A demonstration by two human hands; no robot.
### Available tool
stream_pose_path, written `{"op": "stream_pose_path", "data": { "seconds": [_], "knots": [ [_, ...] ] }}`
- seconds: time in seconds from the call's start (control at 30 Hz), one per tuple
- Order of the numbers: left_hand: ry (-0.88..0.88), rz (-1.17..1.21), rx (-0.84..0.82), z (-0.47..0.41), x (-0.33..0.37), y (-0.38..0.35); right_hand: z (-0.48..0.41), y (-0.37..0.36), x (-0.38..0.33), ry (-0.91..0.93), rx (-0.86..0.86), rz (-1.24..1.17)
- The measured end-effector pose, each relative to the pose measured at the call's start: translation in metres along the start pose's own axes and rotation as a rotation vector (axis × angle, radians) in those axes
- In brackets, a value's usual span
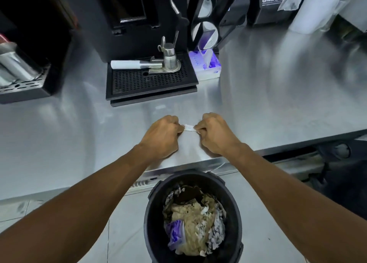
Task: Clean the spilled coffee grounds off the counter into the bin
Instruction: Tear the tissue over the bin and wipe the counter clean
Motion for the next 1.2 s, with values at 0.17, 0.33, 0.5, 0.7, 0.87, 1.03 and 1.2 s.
{"op": "stream_pose_path", "data": {
  "seconds": [0.17, 0.33, 0.5, 0.7, 0.87, 1.03, 1.2],
  "knots": [
    [-0.01, 0.064, -0.004, 0.051, 0.018, 0.009, 0.034, -0.005, -0.013, 0.082, -0.049, -0.069],
    [-0.003, 0.109, -0.033, 0.081, 0.027, 0.008, 0.065, -0.008, -0.025, 0.091, -0.056, -0.113],
    [-0.046, 0.144, -0.041, 0.087, 0.03, 0.011, 0.085, -0.001, -0.029, 0.033, -0.054, -0.185],
    [-0.122, 0.236, 0.09, 0.005, 0.079, 0.016, 0.076, 0.061, 0.032, -0.082, 0.172, -0.118],
    [-0.232, 0.282, 0.072, -0.092, 0.149, -0.008, 0.09, 0.116, 0.117, -0.329, 0.397, -0.042],
    [-0.39, 0.225, -0.028, -0.164, 0.212, -0.031, 0.103, 0.14, 0.182, -0.486, 0.505, 0.02],
    [-0.387, 0.185, -0.048, -0.211, 0.226, -0.049, 0.076, 0.148, 0.229, -0.581, 0.509, 0.024]
  ]
}}
Point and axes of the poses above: each hand's wrist, its own z-axis away from the middle knuckle, its own y-axis out of the back of the hand, x = y × z, the point moved 4 cm from there along -z, towards the middle knuckle, and after that the axes turned 5 degrees about x, right-handed, at the moved point
